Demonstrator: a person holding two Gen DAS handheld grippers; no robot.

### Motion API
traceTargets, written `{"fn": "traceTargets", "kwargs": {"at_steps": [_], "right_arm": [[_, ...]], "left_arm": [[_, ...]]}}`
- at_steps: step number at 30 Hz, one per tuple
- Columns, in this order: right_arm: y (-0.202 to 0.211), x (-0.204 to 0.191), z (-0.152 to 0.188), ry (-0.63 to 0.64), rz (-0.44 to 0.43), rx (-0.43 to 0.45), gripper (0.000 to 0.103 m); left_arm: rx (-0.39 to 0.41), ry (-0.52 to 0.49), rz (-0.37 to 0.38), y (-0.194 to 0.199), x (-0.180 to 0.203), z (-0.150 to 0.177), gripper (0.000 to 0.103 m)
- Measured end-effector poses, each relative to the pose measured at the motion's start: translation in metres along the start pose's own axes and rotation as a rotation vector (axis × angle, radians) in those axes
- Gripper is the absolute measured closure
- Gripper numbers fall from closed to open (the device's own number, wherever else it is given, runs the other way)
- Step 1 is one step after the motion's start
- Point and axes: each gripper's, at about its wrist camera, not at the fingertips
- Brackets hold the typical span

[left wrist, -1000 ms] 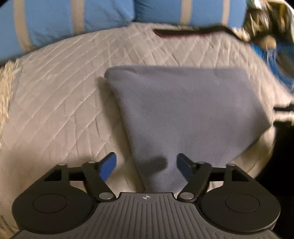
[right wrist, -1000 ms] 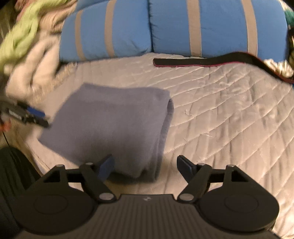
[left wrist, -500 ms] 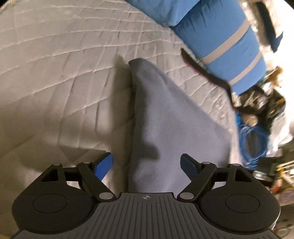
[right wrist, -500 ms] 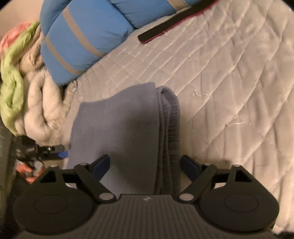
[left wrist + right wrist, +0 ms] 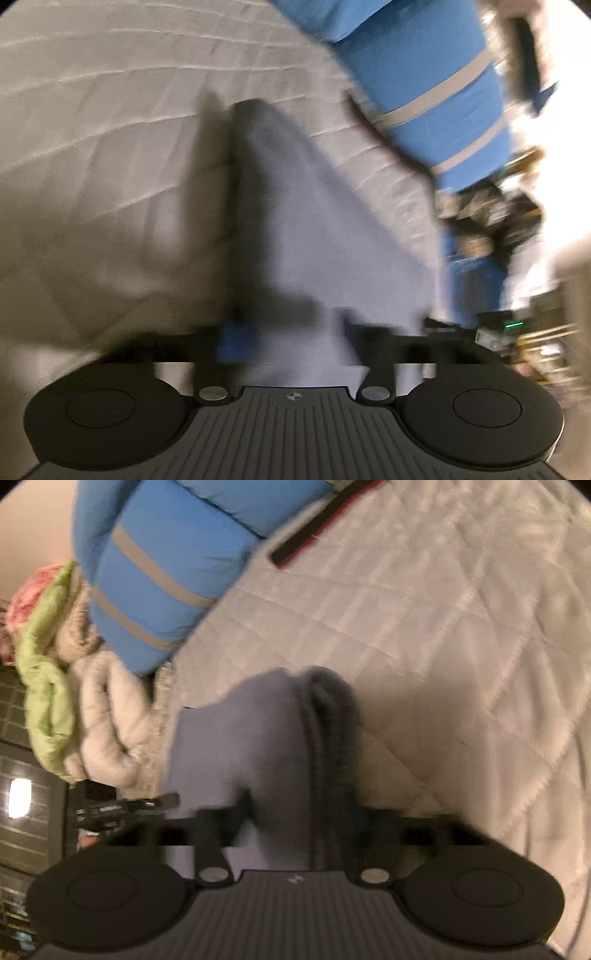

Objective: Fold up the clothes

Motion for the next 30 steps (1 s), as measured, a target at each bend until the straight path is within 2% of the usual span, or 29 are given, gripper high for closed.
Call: {"fn": "traceTargets", "kwargs": {"at_steps": [1, 4, 10, 15, 21, 30], "right_arm": [[0.002, 0.000, 0.000, 0.003, -0.015, 0.003, 0.072], [0.011, -0.011, 0.003, 0.036, -0.020, 0.028, 0.074], [0.028, -0.026, -0.006, 0.048, -0.067, 0.061, 0.075], [0.031, -0.039, -0.021, 0.081, -0.068, 0.090, 0.075], [0.027, -0.043, -0.056, 0.084, -0.063, 0.113, 0.075], [0.008, -0.041, -0.124, 0.077, -0.064, 0.150, 0.075]], "left_arm": [[0.006, -0.006, -0.010, 0.003, 0.005, 0.000, 0.089], [0.032, -0.052, -0.036, 0.014, 0.024, 0.001, 0.090], [0.058, -0.085, -0.025, 0.036, 0.044, -0.008, 0.091], [0.079, -0.107, -0.030, 0.041, 0.055, -0.023, 0.091], [0.090, -0.107, -0.013, 0.037, 0.056, -0.053, 0.091], [0.121, -0.127, -0.018, 0.015, 0.066, -0.121, 0.091]]}}
Point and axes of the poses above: each gripper's, at about its wrist camera, not at the fingertips, and y roughly against the way its jaws point, x to its right, z to its underside, and after that the axes turned 2 degrees about x, right-handed
